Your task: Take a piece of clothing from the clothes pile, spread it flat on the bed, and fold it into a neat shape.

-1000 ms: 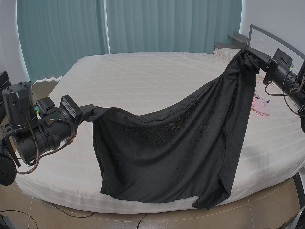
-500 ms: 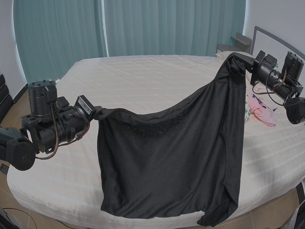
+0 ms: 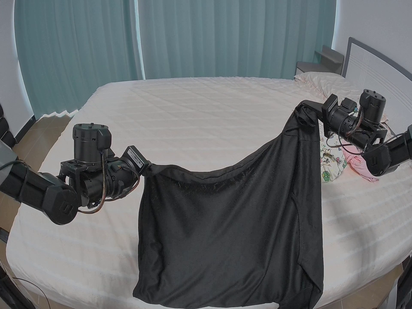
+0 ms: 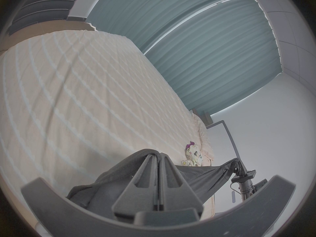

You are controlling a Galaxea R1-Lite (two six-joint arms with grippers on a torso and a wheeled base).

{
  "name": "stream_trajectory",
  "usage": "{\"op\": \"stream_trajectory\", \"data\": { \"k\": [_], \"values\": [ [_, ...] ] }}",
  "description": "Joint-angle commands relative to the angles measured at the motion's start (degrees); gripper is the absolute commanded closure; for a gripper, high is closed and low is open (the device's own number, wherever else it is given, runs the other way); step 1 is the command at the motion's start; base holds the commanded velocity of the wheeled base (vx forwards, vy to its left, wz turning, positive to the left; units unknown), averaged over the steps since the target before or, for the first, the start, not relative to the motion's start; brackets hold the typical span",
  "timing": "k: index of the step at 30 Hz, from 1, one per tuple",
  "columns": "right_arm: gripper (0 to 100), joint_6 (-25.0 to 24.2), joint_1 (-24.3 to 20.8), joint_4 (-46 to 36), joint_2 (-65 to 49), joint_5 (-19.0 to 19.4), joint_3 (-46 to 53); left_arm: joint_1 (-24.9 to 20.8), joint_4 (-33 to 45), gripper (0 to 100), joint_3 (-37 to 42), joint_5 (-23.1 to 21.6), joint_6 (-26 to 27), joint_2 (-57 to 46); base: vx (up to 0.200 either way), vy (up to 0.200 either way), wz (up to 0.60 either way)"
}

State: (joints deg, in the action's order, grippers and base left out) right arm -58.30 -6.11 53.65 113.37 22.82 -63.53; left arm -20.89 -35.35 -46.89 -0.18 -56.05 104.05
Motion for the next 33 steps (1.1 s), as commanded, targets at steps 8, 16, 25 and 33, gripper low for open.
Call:
{"op": "stream_trajectory", "data": {
  "k": [8,16,25,33],
  "values": [
    [100,1.5,-4.5,-0.3,7.9,-11.4,-6.2,0.2,-0.2,100,-1.9,0.1,-0.2,5.7,0.0,0.0,0.0],
    [100,1.6,-5.6,-2.1,12.2,-14.7,-11.0,2.2,-0.2,100,-4.3,0.1,-0.4,10.7,0.0,0.0,0.0],
    [0,2.7,-5.6,-10.4,20.5,-14.4,-19.5,5.6,-0.2,0,-9.1,-1.1,-3.6,16.6,0.0,0.0,0.0],
    [0,12.5,-4.1,-16.5,30.9,-22.6,-26.7,7.4,-0.2,0,-11.9,-0.6,-3.4,19.9,0.0,0.0,0.0]
  ]
}}
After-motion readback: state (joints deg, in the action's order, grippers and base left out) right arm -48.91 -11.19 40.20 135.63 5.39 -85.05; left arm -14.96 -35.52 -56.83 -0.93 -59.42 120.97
